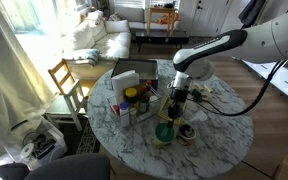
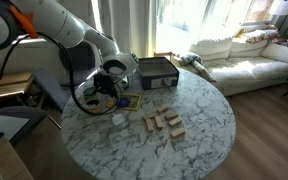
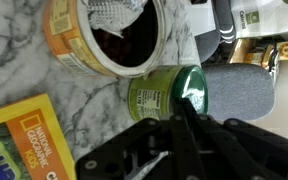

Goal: Switch the blue and green lids in the containers

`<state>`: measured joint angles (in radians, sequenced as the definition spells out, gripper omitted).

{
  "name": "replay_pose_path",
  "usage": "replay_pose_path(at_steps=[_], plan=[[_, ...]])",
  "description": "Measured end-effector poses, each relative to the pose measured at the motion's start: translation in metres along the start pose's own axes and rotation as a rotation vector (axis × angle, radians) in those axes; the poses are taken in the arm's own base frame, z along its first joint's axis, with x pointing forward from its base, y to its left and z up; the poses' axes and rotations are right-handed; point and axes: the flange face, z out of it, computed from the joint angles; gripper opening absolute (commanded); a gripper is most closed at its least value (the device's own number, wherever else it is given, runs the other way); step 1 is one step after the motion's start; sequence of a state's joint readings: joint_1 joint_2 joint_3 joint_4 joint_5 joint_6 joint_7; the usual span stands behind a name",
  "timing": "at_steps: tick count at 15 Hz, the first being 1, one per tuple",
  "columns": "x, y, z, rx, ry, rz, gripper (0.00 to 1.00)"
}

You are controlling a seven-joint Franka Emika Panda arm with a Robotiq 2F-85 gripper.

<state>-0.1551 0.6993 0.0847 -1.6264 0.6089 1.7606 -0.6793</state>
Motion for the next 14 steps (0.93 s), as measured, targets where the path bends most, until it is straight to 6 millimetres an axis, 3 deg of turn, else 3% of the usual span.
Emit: replay_pose_path(at_steps=[4, 6, 7, 14], plan=[[0.0015, -0.0034, 0.0032, -0.005, -0.010, -0.009, 0.03], [0.0018, -0.0043, 0.0042, -0.008, -0.014, -0.011, 0.20], [0.0019, -0.0045, 0.0043, -0.010, -0.016, -0.012, 0.35], [0.0022, -0.0035, 0.0029, -0.030, -0.016, -0.003, 0.88]])
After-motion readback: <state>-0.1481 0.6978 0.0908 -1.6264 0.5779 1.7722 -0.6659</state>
